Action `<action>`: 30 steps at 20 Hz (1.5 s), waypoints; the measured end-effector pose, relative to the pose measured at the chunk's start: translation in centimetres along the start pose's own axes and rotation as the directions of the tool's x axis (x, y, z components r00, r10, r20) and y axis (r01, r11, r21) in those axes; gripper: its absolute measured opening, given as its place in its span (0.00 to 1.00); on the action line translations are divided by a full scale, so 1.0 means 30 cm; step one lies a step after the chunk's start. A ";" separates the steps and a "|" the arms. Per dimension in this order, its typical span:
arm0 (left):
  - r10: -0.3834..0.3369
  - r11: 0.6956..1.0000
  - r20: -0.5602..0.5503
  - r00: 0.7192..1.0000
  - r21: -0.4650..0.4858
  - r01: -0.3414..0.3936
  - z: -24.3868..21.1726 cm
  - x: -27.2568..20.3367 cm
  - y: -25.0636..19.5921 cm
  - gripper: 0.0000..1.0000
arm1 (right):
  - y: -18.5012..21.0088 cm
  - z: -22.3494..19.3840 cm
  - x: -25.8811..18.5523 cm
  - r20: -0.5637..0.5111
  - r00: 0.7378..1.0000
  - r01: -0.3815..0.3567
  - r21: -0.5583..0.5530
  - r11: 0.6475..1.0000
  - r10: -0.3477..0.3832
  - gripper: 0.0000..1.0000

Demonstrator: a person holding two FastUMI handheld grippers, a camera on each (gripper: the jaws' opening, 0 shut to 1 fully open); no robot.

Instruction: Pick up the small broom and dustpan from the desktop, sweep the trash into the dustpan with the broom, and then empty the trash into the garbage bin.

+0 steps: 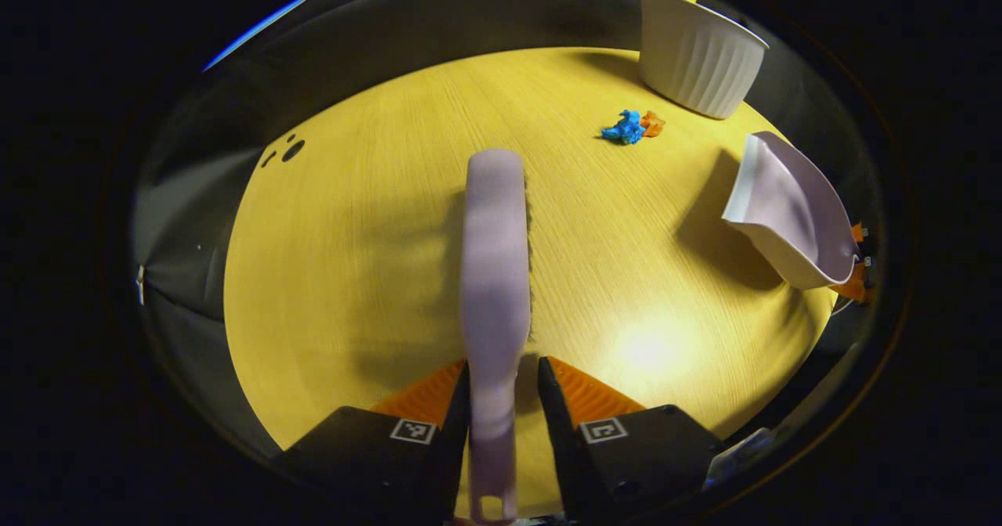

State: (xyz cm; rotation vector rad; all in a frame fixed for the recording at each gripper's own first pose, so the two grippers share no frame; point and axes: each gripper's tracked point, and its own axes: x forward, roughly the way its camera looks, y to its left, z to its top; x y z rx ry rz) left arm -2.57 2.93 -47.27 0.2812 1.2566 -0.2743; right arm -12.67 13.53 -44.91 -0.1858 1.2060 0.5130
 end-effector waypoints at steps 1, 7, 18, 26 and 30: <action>-0.009 1.000 0.001 1.000 -0.002 0.009 0.010 0.004 -0.007 0.50 | -0.004 0.002 -0.005 0.003 1.000 0.000 0.005 1.000 0.000 0.36; 0.002 1.000 0.062 0.998 -0.024 -0.001 0.147 0.005 0.004 0.27 | -0.010 0.012 0.007 -0.046 0.998 -0.038 -0.026 0.999 0.037 0.32; -0.100 0.956 0.110 0.989 0.287 0.064 0.564 0.133 -0.185 0.25 | -0.021 0.024 0.050 -0.170 0.984 -0.077 -0.097 0.992 0.060 0.36; -0.417 0.764 -0.068 0.906 0.514 0.390 0.459 0.057 -0.410 0.25 | -0.034 0.022 0.057 -0.176 0.984 -0.047 -0.161 0.986 0.018 0.36; -0.523 0.663 -0.172 0.835 0.532 0.526 0.394 -0.043 -0.496 0.25 | -0.044 0.004 0.071 -0.159 0.987 -0.054 -0.147 0.988 0.030 0.41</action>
